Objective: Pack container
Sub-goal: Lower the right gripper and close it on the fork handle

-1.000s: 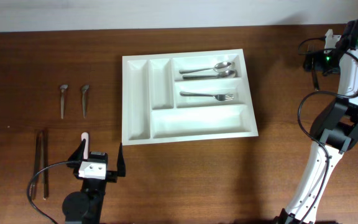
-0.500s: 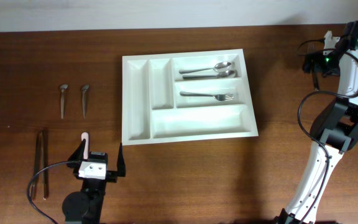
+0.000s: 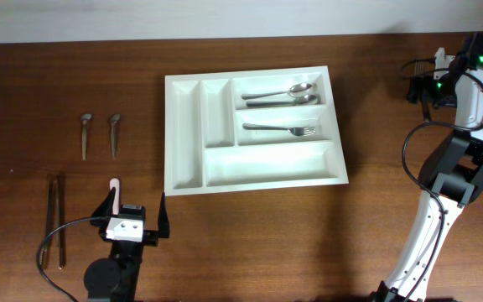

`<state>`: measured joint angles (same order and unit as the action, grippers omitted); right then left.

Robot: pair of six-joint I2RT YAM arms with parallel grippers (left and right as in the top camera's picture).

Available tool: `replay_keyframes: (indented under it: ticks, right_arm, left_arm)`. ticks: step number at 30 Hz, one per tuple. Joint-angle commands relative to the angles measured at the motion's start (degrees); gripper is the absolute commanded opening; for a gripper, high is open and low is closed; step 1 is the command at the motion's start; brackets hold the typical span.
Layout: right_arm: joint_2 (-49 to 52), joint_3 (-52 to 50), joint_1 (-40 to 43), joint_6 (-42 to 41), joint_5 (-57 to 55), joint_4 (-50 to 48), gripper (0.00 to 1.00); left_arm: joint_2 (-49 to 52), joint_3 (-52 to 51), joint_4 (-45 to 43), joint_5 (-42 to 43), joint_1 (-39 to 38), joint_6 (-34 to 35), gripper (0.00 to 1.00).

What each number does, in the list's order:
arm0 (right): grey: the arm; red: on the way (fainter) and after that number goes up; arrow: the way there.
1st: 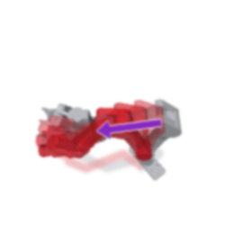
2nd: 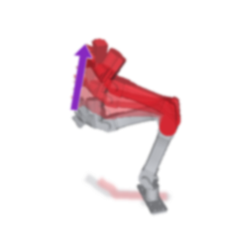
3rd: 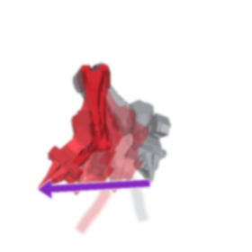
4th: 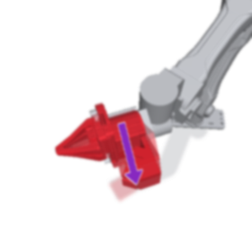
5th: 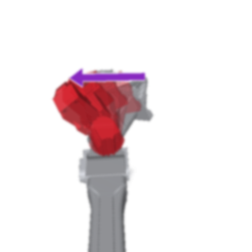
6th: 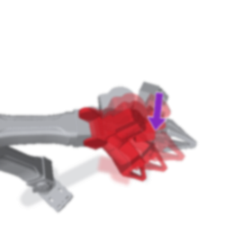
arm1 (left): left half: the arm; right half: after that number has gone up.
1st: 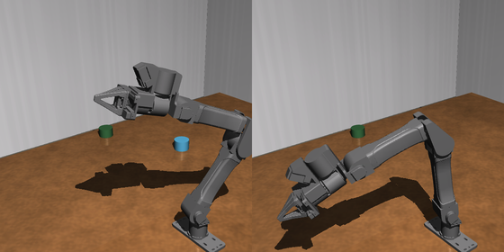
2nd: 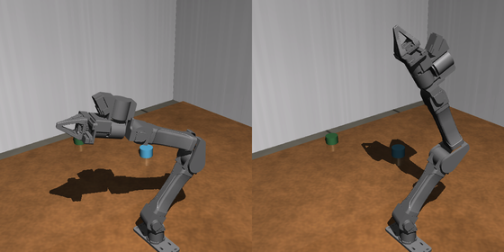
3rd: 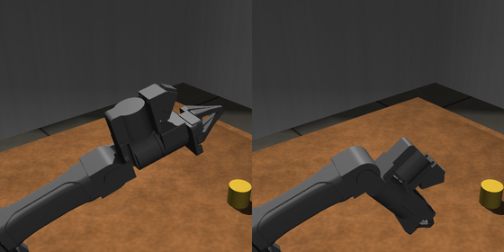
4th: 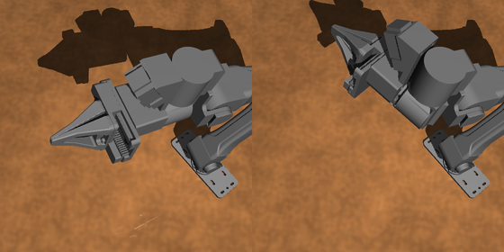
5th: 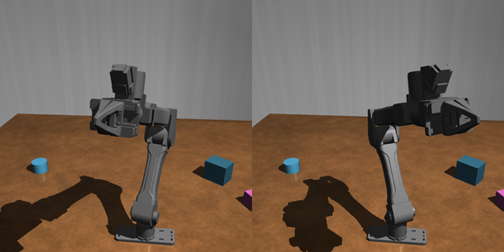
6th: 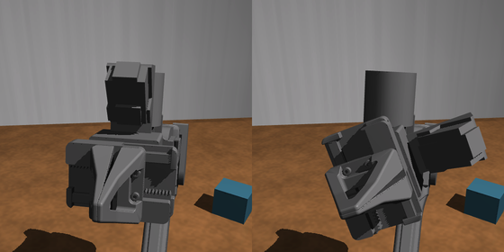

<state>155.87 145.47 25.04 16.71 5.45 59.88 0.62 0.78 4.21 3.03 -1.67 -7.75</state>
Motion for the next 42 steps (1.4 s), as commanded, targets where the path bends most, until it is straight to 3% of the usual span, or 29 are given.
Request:
replay_keyframes:
  ticks: [1, 4, 7, 9, 19, 29, 33, 42]
  right_arm:
    - [1.07, -0.94, -0.31, 0.44, -1.16, -0.98, 1.0]
    - [1.07, -0.94, -0.31, 0.42, -1.16, -1.88, 0.79]
    - [1.07, -0.94, -0.31, 0.42, -1.16, -2.8, 0.7]
    - [1.07, -0.94, -0.31, 0.42, -1.18, -3.39, 0.54]
    - [1.07, -0.94, -0.31, 0.42, -1.16, -4.9, 0.25]
    - [1.07, -0.94, -0.39, 0.44, -0.28, -5.03, 0.33]
    - [1.11, -0.94, -0.94, 0.42, 0.35, -5.79, 0.25]
    - [1.86, -0.94, -2.69, 0.39, 0.28, -6.56, 0.19]
  left_arm:
    - [-0.28, -0.31, 0.13, 0.22, 0.35, -0.72, 0.99]
    - [-0.28, -0.31, 0.13, 0.24, 0.35, -0.72, 0.99]
    - [-0.28, -0.31, 0.13, 0.22, 0.35, -0.72, 0.99]
    - [-0.28, -0.31, 0.13, 0.24, 0.35, -0.72, 0.99]
    - [-0.28, -0.28, 0.13, 0.24, 0.35, -0.72, 0.99]
    - [-0.28, -0.31, 0.13, 0.22, 0.35, -0.72, 0.99]
    - [-0.28, -0.28, 0.13, 0.24, 0.35, -0.72, 0.99]
    - [-0.28, -0.31, 0.13, 0.22, 0.35, -0.72, 0.99]
